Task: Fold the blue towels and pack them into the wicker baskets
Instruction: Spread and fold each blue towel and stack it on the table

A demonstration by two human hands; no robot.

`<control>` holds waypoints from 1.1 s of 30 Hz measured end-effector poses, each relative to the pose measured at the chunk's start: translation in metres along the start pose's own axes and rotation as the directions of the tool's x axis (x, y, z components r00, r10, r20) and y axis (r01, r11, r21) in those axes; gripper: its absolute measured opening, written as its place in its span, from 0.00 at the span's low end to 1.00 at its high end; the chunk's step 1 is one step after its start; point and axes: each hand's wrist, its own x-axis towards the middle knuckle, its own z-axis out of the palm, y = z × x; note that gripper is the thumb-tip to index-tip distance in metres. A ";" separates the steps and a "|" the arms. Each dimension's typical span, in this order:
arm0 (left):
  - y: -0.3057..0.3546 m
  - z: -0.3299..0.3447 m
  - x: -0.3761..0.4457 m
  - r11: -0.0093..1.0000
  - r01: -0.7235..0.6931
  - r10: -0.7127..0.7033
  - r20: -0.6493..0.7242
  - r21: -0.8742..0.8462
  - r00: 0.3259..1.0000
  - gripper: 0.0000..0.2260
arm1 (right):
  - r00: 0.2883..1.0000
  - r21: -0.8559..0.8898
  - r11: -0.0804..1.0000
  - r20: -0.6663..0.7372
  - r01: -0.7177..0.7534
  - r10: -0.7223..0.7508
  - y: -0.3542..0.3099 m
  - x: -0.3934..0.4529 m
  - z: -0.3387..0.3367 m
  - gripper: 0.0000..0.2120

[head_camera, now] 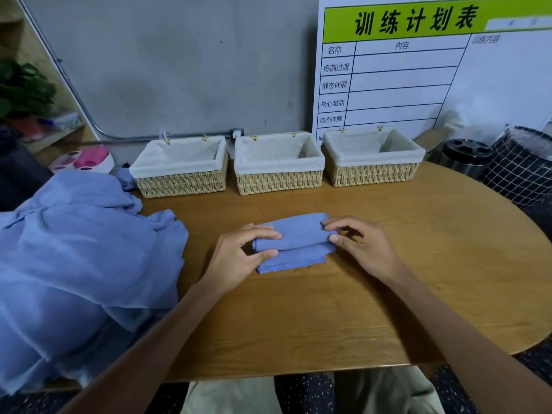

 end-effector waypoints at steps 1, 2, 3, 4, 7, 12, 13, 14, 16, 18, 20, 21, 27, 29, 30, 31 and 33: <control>-0.001 0.002 -0.002 1.000 -0.007 0.007 0.003 0.010 1.000 0.11 | 1.000 0.000 1.000 -0.007 -0.004 0.004 0.001 -0.001 0.000 0.07; -0.001 0.003 -0.003 1.000 -0.012 0.012 0.001 0.018 1.000 0.10 | 1.000 0.000 1.000 -0.013 -0.012 0.012 0.001 0.000 0.001 0.07; 0.000 0.004 -0.004 1.000 -0.013 0.013 -0.008 0.022 1.000 0.09 | 1.000 -0.008 1.000 -0.020 -0.022 0.022 0.001 0.001 0.003 0.06; 0.002 0.005 -0.003 1.000 -0.007 0.007 -0.019 0.024 1.000 0.08 | 0.999 -0.030 0.999 -0.033 -0.028 0.027 -0.001 0.004 0.005 0.06; 0.011 0.005 0.006 0.997 0.082 -0.081 -0.036 0.008 0.996 0.09 | 0.994 -0.177 0.983 -0.104 -0.052 0.034 -0.008 0.023 0.015 0.07; 0.016 0.008 0.036 0.978 0.172 -0.173 0.005 0.120 0.985 0.12 | 0.995 -0.577 0.812 -0.094 -0.084 0.036 -0.020 0.064 0.040 0.15; 0.017 0.011 0.041 0.973 0.166 -0.173 0.030 0.159 0.985 0.13 | 0.994 -0.631 0.771 -0.107 -0.087 0.024 -0.018 0.068 0.044 0.17; 0.016 0.014 0.045 0.969 0.156 -0.168 0.049 0.193 0.985 0.15 | 0.993 -0.651 0.754 -0.117 -0.091 0.019 -0.013 0.068 0.046 0.17; 0.008 0.022 0.047 0.948 0.138 -0.162 0.062 0.287 0.985 0.18 | 0.994 -0.603 0.793 -0.111 -0.086 0.023 0.002 0.063 0.047 0.17; -0.003 0.028 0.041 0.910 0.197 -0.240 0.077 0.365 0.968 0.24 | 0.993 -0.501 0.861 -0.116 -0.086 0.031 0.016 0.053 0.047 0.17; -0.010 0.032 0.032 0.861 0.292 -0.362 0.097 0.417 0.927 0.32 | 0.990 -0.459 0.884 -0.135 -0.094 0.035 0.024 0.048 0.047 0.17; -0.013 0.032 0.029 0.841 0.300 -0.381 0.098 0.450 0.920 0.35 | 0.989 -0.459 0.883 -0.144 -0.098 0.034 0.025 0.047 0.048 0.18; -0.014 0.031 0.035 0.721 0.316 -0.485 0.124 0.617 0.866 0.32 | 0.979 -0.489 0.859 -0.193 -0.154 0.066 0.026 0.049 0.054 0.15; -0.007 0.026 0.045 0.660 0.239 -0.486 0.161 0.712 0.859 0.31 | 0.978 -0.504 0.847 -0.187 -0.172 0.087 0.026 0.053 0.055 0.13; -0.004 0.025 0.053 0.633 0.185 -0.455 0.168 0.752 0.875 0.30 | 0.979 -0.500 0.849 -0.179 -0.172 0.093 0.025 0.055 0.056 0.12; 0.000 0.025 0.062 0.622 0.143 -0.412 0.166 0.770 0.896 0.28 | 0.981 -0.490 0.857 -0.170 -0.163 0.090 0.024 0.058 0.059 0.12; 0.005 0.033 0.078 0.648 0.115 -0.363 0.173 0.753 0.916 0.27 | 0.985 -0.472 0.869 -0.152 -0.147 0.084 0.022 0.061 0.063 0.11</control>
